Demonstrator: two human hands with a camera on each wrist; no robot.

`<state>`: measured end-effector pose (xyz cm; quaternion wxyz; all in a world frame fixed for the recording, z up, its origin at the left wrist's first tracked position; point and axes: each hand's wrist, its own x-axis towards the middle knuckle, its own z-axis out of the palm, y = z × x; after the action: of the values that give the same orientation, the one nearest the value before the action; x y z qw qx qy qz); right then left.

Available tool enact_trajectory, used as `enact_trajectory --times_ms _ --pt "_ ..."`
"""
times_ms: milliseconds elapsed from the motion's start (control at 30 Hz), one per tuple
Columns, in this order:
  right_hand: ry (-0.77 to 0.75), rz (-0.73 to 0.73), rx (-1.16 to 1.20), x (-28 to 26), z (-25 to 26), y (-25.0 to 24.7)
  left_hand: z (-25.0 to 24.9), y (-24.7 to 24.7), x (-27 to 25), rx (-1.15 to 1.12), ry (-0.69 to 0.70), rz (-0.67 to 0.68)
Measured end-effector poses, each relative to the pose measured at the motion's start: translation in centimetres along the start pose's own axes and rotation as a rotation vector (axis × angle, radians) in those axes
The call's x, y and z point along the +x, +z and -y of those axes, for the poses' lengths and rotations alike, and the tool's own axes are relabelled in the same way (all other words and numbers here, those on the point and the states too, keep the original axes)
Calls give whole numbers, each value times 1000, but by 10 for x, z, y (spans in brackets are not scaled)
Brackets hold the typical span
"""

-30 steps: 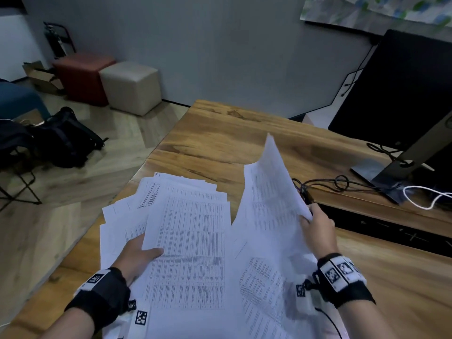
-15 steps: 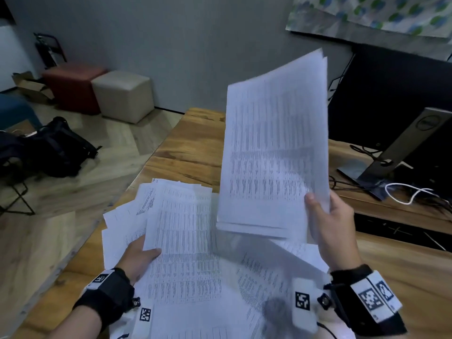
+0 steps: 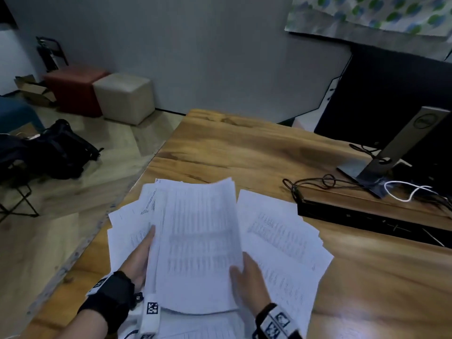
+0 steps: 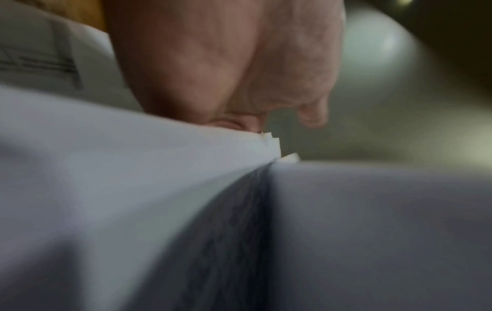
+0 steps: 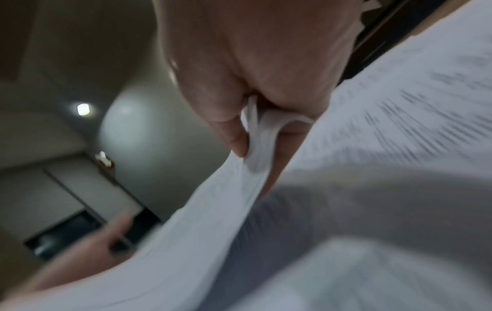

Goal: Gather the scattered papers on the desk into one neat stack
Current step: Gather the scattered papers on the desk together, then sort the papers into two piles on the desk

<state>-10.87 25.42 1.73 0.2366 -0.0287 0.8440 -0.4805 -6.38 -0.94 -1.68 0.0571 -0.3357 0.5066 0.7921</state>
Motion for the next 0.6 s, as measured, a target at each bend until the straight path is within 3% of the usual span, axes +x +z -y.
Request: enact_trajectory --times_ms 67,100,167,233,300,367,433,600 --pt "34 31 3 -1 -11 15 1 4 0 135 12 18" --pt "32 -25 -26 -1 -16 13 3 1 4 190 22 -24" --pt "93 -323 -189 -3 -29 -3 5 -3 8 262 41 -111" --pt "317 -552 -368 -10 -46 -25 1 -6 9 281 76 -140" --pt "605 -507 -438 -22 -58 -42 0 -10 8 281 108 -160" --pt "727 -469 -430 -26 -65 -49 1 -11 6 300 136 -172" --pt "740 -450 -390 -22 -64 -49 3 -13 4 312 154 -183" --pt "618 -556 -7 -16 -68 -55 8 -11 3 308 169 -206"
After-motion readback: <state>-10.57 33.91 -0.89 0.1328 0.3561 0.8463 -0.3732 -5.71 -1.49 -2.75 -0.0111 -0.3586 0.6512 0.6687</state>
